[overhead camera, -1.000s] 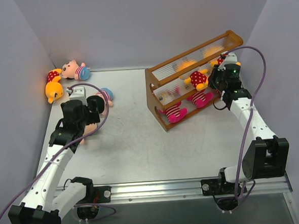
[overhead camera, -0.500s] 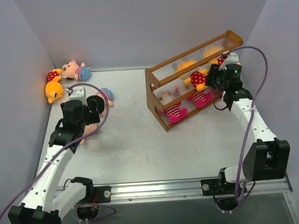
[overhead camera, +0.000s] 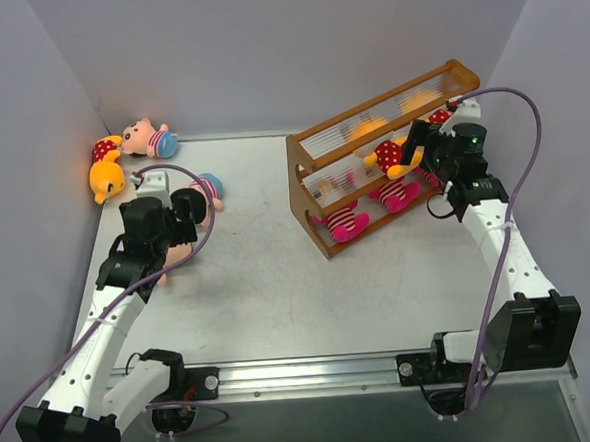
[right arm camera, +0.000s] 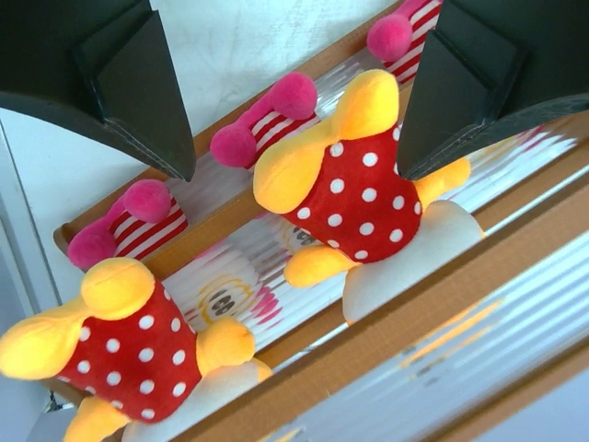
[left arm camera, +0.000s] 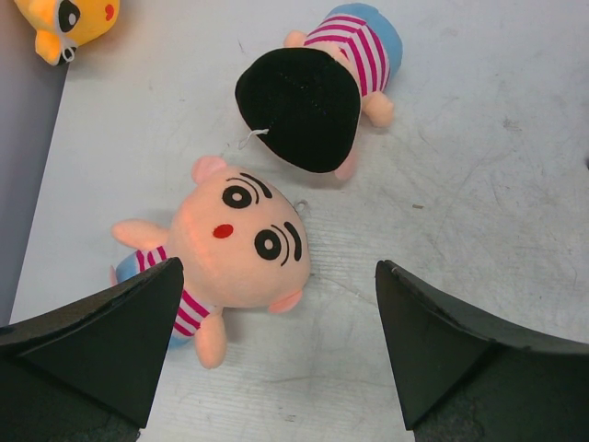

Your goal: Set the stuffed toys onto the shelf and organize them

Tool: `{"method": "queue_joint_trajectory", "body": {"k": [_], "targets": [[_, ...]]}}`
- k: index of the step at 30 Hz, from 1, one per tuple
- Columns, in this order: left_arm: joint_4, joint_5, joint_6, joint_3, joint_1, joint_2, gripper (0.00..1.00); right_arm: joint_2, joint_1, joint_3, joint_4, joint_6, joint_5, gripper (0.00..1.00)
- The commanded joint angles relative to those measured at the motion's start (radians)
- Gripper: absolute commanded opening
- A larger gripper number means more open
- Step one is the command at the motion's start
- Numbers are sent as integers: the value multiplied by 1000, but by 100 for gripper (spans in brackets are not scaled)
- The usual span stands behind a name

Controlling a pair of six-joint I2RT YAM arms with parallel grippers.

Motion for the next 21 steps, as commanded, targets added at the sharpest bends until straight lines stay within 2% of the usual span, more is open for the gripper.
{"method": "queue_joint_trajectory", "body": {"k": [1,2,12,18,21], "targets": [[51,-3,-3,4,-4,-7,94,-77,8,81,-41,14,30,97],[51,-3,-6,3,-4,-5,94,-97,5,98,-52,19,35,99],[37,69,-106,56,42,90,94,-265,6,104,-115,0,31,100],[17,76,-193,143,141,182,94,-359,20,32,-77,-4,15,100],[33,92,-252,171,230,237,94,-384,61,-5,-74,-15,13,100]]}}
